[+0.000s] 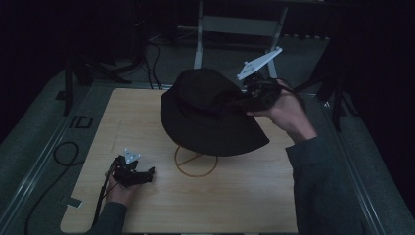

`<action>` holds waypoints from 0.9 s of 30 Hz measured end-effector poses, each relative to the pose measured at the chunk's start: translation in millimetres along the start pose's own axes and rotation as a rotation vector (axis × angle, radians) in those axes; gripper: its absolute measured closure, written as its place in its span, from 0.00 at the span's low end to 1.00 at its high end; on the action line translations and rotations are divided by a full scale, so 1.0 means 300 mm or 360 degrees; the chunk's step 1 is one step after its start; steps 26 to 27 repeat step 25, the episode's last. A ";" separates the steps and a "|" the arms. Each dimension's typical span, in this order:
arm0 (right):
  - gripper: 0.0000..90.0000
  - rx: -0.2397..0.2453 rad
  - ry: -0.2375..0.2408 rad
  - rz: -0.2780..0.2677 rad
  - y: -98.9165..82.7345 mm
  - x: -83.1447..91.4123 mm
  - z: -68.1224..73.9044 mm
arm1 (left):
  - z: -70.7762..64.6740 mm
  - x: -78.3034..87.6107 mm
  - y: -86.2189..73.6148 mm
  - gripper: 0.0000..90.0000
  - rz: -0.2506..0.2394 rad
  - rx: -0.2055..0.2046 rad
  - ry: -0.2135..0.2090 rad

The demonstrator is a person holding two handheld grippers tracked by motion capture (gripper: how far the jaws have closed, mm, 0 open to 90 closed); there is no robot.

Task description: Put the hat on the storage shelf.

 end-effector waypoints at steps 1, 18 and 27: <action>0.97 0.0012 0.0013 0.0028 -0.002 -0.023 0.007 | 0.000 0.000 0.000 0.10 -0.0001 0.0001 0.0000; 0.16 -0.0050 -0.0015 0.0294 -0.073 -0.123 0.023 | 0.000 0.000 0.000 0.10 0.0001 -0.0002 0.0001; 0.17 -0.0062 -0.0005 0.0290 -0.116 -0.102 -0.001 | 0.000 0.000 0.000 0.10 0.0002 -0.0001 0.0000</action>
Point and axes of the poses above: each handheld gripper's, and its own axes: x roughly backward along the jaws, y roughly out of its top, z roughly to its left, the point moved 7 cm from there along -x, roughly forward along the jaws, and after that the axes turned 9 degrees about -y, right-handed, at the moved point
